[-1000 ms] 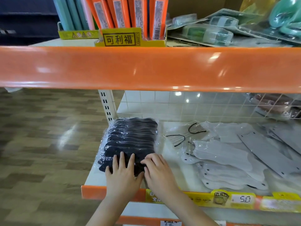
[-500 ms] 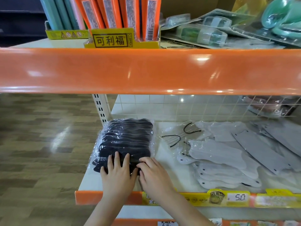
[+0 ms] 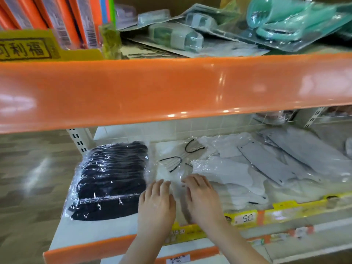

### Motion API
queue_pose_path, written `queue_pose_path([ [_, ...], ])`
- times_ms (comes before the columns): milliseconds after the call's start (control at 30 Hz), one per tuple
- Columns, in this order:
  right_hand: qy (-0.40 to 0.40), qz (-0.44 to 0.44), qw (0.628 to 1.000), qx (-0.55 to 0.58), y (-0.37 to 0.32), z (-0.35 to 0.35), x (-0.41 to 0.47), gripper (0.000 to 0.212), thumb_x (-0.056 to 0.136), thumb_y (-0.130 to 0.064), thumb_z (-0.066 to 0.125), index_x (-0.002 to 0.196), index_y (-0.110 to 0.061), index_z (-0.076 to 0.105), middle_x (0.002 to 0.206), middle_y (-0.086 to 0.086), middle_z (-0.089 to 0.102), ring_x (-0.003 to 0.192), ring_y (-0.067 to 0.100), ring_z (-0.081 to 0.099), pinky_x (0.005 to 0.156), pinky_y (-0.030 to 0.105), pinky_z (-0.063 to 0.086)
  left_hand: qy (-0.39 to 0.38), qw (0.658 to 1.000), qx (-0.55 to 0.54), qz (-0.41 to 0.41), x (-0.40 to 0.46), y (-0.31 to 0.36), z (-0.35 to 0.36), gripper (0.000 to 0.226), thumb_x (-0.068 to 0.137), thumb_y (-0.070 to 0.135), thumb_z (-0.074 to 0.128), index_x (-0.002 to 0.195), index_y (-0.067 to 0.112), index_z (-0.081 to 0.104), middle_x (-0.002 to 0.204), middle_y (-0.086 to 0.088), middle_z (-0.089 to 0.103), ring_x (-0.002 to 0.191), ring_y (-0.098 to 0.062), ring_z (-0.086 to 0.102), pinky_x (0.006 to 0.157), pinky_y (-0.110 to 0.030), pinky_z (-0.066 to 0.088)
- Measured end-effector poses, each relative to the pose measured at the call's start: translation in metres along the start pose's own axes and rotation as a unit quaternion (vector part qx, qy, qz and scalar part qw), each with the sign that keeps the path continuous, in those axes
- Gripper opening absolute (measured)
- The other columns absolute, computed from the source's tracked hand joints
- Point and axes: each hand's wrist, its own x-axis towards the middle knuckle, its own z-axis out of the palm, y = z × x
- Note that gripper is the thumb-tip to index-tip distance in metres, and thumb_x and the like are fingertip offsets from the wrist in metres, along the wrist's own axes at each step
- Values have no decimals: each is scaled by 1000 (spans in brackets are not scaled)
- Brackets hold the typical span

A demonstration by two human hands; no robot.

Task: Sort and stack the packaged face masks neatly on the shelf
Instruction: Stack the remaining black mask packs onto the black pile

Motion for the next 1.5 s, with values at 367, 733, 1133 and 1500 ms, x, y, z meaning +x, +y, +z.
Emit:
queue_pose_path([
  [367,-45,90,995,-15,128,-47,-9,51,63,-15,81,111,-12,62,115,7,62,103,29,59,78,43,57,-58,993,-4,100,37,74,48,44,74,28,39,108,16,65,113,-6,67,105,-32,65,82,-41,54],
  [733,-55,85,994,44,171,-56,-18,46,77,-51,51,102,-15,67,105,-2,68,97,18,60,79,26,48,-135,989,13,65,45,92,72,55,77,55,44,113,19,65,113,1,69,105,-26,66,80,-40,55],
  [1133,-65,186,954,227,191,-68,-11,15,85,-16,66,78,-25,56,78,-9,59,78,0,57,64,9,38,14,993,-116,-1,33,95,71,21,78,50,48,93,37,57,86,21,62,84,-3,49,64,-25,46],
  [1500,48,217,943,248,213,-77,-1,15,85,-2,66,92,-14,62,90,-1,55,78,-9,58,72,27,49,48,922,-330,-197,51,105,38,21,88,10,67,77,27,65,70,19,66,64,1,60,59,-9,40],
])
